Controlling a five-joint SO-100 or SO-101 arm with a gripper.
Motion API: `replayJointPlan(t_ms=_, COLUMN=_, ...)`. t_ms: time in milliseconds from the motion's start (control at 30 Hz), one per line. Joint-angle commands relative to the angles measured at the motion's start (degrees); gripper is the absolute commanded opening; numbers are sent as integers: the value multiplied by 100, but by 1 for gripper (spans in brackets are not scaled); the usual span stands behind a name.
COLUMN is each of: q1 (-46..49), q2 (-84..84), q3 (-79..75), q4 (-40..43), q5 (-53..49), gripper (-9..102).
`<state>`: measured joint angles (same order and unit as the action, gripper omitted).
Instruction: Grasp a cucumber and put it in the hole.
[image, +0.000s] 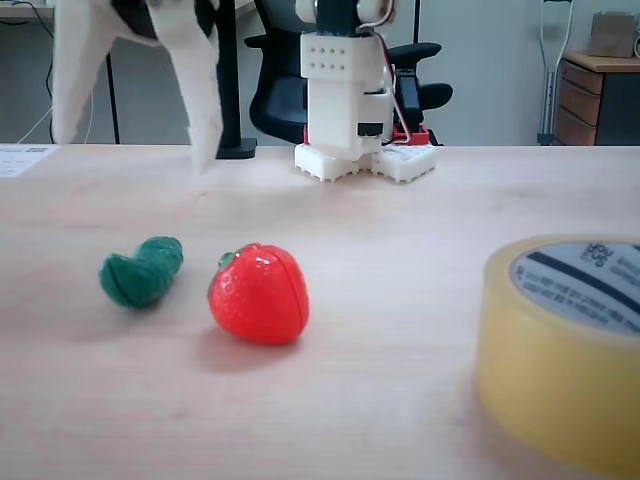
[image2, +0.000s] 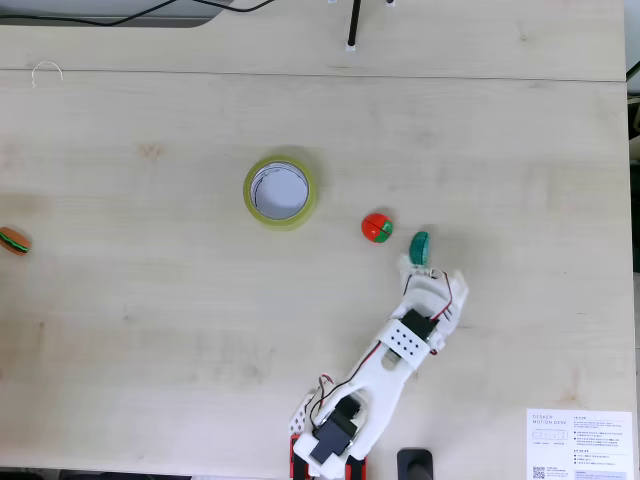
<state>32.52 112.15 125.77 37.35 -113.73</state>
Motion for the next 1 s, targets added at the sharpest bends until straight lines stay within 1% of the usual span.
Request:
replayJointPlan(t_ms=0, q1=-149, q2=501, q3=-325, q4=-237, q5=-176, gripper=51)
replayJointPlan(t_ms=133, q1=-334, q2=510, q3=-211, q4=-237, q5=-325, gripper=54)
replayJointPlan(t_ms=333, q1=-580, q2=290, q3=79, q4=-237, q5=-1063, gripper=54)
replayJointPlan(t_ms=500, q1=-580, q2=-167, q3=158, q4=-281, q5=-1354, gripper=50)
replayJointPlan(t_ms=833, q1=-589, q2=-1143, q3=149, q4=-1063, q5=-1397, gripper=49)
replayJointPlan(t_ms=967, q1=-589, q2=-1433, q3=132, q4=-1301, q5=-1397, gripper=45)
